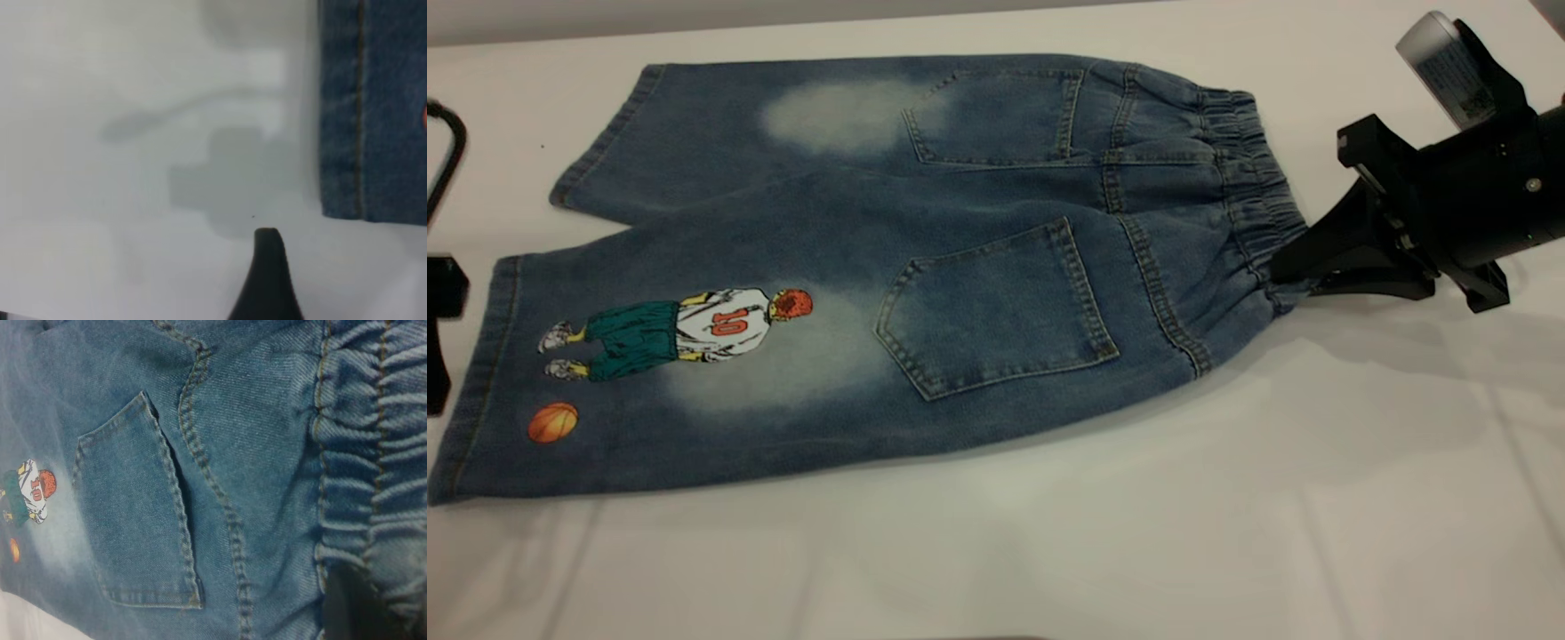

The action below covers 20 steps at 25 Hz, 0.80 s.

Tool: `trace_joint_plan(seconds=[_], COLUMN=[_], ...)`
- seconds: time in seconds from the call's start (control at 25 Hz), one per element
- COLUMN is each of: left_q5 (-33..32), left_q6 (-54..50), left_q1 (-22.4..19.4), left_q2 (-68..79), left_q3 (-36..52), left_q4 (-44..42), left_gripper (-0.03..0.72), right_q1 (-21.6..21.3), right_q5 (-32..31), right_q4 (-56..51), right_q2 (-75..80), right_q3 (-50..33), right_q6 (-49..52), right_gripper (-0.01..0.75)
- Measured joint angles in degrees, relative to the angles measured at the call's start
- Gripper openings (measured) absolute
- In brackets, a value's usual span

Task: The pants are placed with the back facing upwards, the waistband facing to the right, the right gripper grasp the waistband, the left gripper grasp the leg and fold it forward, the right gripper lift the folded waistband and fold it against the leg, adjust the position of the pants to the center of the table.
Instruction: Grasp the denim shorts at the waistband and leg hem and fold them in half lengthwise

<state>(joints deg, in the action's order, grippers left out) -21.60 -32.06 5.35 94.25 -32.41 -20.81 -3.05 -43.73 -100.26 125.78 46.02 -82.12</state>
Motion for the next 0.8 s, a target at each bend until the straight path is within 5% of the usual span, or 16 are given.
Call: trace_joint_plan(seconds=[0.8], left_q5=[11.58], left_q6=[0.05], left_q1=[0.00], left_q2=[15.62], left_q3=[-0.58], left_q4=[0.40], left_gripper=[0.535], right_q1=[0.00], right_q5=[0.00], right_q4=[0.21], right_q2=[-0.04], right_q3=[0.00], right_q6=[0.00], right_gripper=[0.038])
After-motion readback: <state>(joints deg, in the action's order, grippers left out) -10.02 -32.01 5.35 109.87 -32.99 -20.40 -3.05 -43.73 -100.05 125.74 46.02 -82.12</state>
